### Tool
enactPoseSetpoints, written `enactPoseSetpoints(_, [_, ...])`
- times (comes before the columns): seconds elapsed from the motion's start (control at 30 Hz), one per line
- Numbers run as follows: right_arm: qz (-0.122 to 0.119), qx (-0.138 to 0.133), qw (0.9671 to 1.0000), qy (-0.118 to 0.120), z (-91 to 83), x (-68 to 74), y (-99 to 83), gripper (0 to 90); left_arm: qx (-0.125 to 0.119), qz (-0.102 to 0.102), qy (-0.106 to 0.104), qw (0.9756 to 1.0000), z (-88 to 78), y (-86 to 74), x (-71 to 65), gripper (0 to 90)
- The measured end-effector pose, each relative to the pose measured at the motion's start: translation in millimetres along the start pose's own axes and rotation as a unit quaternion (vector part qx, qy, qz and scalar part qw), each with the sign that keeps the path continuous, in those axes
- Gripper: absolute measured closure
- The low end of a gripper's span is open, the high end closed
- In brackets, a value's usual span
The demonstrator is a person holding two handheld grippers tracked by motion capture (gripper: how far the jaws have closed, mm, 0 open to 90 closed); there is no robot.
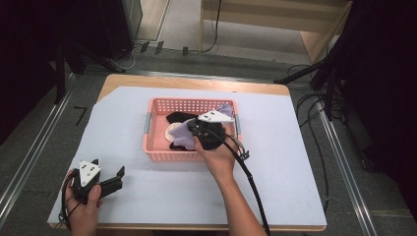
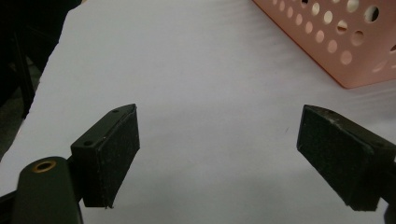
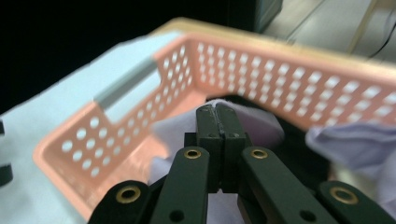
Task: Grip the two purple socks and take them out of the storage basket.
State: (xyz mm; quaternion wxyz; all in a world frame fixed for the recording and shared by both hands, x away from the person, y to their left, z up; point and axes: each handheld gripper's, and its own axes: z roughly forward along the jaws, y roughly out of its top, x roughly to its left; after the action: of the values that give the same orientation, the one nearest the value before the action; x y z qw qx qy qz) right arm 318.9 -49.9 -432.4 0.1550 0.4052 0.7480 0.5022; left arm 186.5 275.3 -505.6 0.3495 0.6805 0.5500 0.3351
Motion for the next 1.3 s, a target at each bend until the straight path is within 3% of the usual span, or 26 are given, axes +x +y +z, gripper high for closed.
enactPoseSetpoints(0.2, [-0.021, -0.076, 0.9961, -0.039, -21.2, -5.0, 7.4, 90.0, 0.000, 0.000, 0.001, 1.0000, 0.0, 0.0, -0.2, 14.2])
enactPoseSetpoints(0.37, [-0.023, -0.128, 0.9887, -0.075, -40.3, -15.9, 11.6, 90.0, -0.001, 0.001, 0.001, 1.0000, 0.1, 0.0, -0.1, 14.2])
enactPoseSetpoints(0.5, [-0.021, -0.157, 0.9825, -0.098, -56.3, -28.7, 14.0, 90.0, -0.002, -0.002, 0.001, 1.0000, 0.2, -0.1, -0.5, 14.2])
enactPoseSetpoints(0.53, [-0.021, -0.157, 0.9825, -0.098, -56.3, -28.7, 14.0, 90.0, -0.002, -0.002, 0.001, 1.0000, 0.2, -0.1, -0.5, 14.2])
enactPoseSetpoints(0.57, [-0.019, -0.169, 0.9789, -0.113, -64.6, -35.7, 14.5, 90.0, -0.002, -0.001, 0.001, 1.0000, 0.3, -0.1, -0.5, 14.2])
enactPoseSetpoints(0.63, [-0.013, -0.179, 0.9759, -0.124, -73.1, -43.1, 14.6, 90.0, -0.004, -0.002, 0.002, 1.0000, 0.5, -0.2, -0.8, 14.2])
enactPoseSetpoints(0.8, [0.000, -0.186, 0.9698, -0.158, -89.5, -63.3, 8.5, 90.0, -0.004, 0.000, 0.003, 1.0000, 0.5, -0.2, -0.8, 14.2])
enactPoseSetpoints(1.1, [0.034, -0.170, 0.9609, -0.216, -107.0, -101.1, -19.4, 90.0, -0.002, 0.001, 0.004, 1.0000, 0.4, -0.2, -1.1, 14.2])
enactPoseSetpoints(1.3, [0.046, -0.160, 0.9577, -0.235, -110.7, -114.4, -30.7, 90.0, -0.002, 0.002, 0.004, 1.0000, 0.4, -0.2, -1.0, 14.2])
